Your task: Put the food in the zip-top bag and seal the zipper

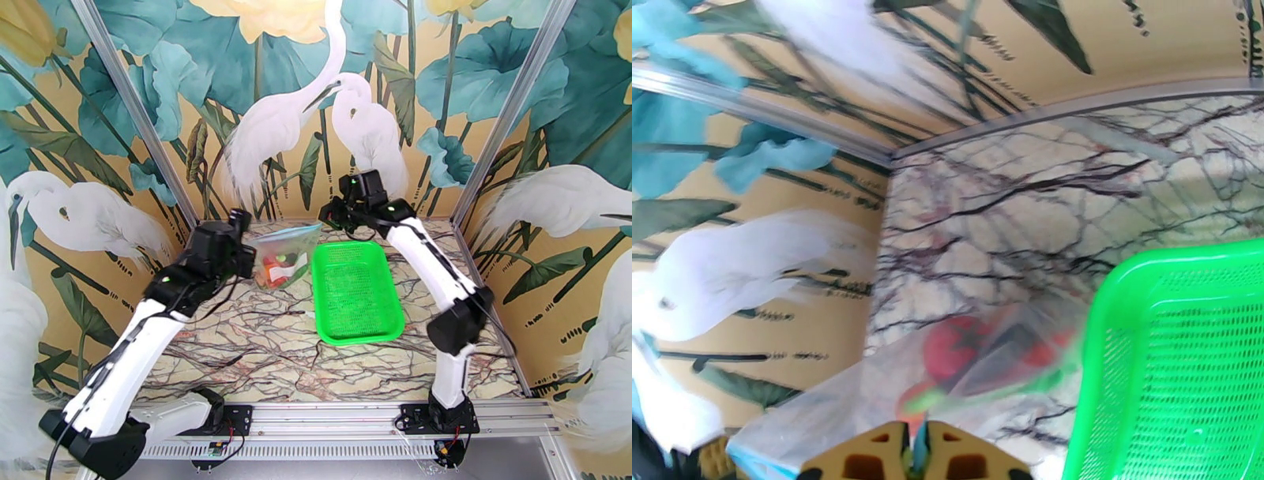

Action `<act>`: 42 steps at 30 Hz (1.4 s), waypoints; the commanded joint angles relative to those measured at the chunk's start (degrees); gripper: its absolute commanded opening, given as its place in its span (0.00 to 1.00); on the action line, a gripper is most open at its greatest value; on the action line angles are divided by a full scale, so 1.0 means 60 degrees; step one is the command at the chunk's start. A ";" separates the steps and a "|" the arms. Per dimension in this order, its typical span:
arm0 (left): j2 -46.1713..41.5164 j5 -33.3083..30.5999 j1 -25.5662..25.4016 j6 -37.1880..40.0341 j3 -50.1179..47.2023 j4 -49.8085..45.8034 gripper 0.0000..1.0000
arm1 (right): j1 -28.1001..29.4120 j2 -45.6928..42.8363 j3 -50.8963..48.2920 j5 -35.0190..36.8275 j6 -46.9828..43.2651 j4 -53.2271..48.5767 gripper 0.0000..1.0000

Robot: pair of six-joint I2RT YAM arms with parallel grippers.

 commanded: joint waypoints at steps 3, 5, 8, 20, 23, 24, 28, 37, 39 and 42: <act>0.0111 0.0310 0.0877 -0.0593 -0.0074 -0.0447 0.00 | -0.0016 -0.1093 -0.1347 -0.0805 0.0579 0.1199 0.00; 0.0172 0.0717 0.1187 -0.0763 -0.0392 -0.0255 0.00 | -0.0022 -0.1325 -0.1765 -0.0887 0.0538 0.1276 0.00; 0.0297 0.1537 0.1674 -0.1015 -0.0853 0.0182 0.00 | -0.0050 -0.1518 -0.2224 -0.1157 0.0111 0.1280 0.00; 0.1794 0.2793 0.2306 -0.1237 -0.0454 0.0290 0.00 | -0.1214 -0.3259 -0.5053 -0.2934 -0.2570 0.3124 0.58; 0.1984 0.2789 0.2545 -0.1257 -0.0109 0.0047 0.00 | -0.1230 -0.3690 -0.5997 -0.2615 -0.4237 0.3904 0.57; 0.2040 0.2862 0.2655 -0.1278 -0.0027 -0.0006 0.00 | -0.1244 -0.3730 -0.6292 -0.2632 -0.4662 0.4220 0.57; 0.2274 0.3119 0.3044 -0.1394 0.0255 -0.0303 0.00 | -0.1254 -0.3579 -0.6944 -0.3219 -0.5712 0.5445 0.55; 0.3025 0.3878 0.3362 -0.1511 0.0910 -0.0540 0.00 | -0.1020 -0.2755 -0.6647 -0.4105 -0.7260 0.6487 0.55; 0.3276 0.4081 0.3363 -0.1550 0.1130 -0.0605 0.00 | -0.0771 -0.2535 -0.6295 -0.4351 -0.7760 0.5973 0.55; 0.3541 0.4269 0.3358 -0.1637 0.1408 -0.0647 0.00 | -0.0275 -0.2637 -0.6306 -0.4196 -0.8826 0.5078 0.55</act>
